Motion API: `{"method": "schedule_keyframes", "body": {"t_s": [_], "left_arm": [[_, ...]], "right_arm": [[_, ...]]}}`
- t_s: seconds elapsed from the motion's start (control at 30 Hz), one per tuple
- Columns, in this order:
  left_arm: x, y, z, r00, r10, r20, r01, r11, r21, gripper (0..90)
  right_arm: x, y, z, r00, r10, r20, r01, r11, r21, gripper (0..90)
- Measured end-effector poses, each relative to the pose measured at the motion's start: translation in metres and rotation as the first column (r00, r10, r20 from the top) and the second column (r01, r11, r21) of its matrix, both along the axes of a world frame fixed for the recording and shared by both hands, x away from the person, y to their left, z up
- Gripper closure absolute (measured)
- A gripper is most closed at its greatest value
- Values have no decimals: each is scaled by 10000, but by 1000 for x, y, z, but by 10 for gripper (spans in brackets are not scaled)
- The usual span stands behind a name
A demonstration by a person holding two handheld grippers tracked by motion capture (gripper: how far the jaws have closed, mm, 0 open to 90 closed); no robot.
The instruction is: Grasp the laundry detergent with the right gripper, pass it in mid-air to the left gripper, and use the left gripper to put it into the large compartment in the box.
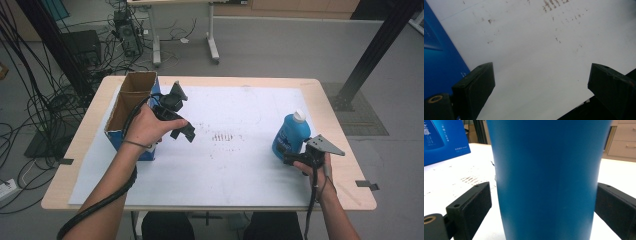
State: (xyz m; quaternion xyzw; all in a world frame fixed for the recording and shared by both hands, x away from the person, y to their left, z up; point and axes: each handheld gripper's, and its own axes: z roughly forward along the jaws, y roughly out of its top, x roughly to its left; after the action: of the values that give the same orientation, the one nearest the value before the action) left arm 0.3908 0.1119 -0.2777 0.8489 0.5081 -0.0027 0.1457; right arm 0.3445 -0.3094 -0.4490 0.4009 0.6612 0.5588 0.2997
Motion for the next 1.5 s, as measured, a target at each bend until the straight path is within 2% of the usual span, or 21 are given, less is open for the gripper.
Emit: {"method": "schedule_keyframes", "body": {"t_s": [1.5], "left_arm": [[-1, -5, 3, 9999, -122, 56, 121, 9999, 20, 77]], "right_arm": [[-2, 2, 2, 10000, -31, 8, 30, 9998, 207, 42]]}}
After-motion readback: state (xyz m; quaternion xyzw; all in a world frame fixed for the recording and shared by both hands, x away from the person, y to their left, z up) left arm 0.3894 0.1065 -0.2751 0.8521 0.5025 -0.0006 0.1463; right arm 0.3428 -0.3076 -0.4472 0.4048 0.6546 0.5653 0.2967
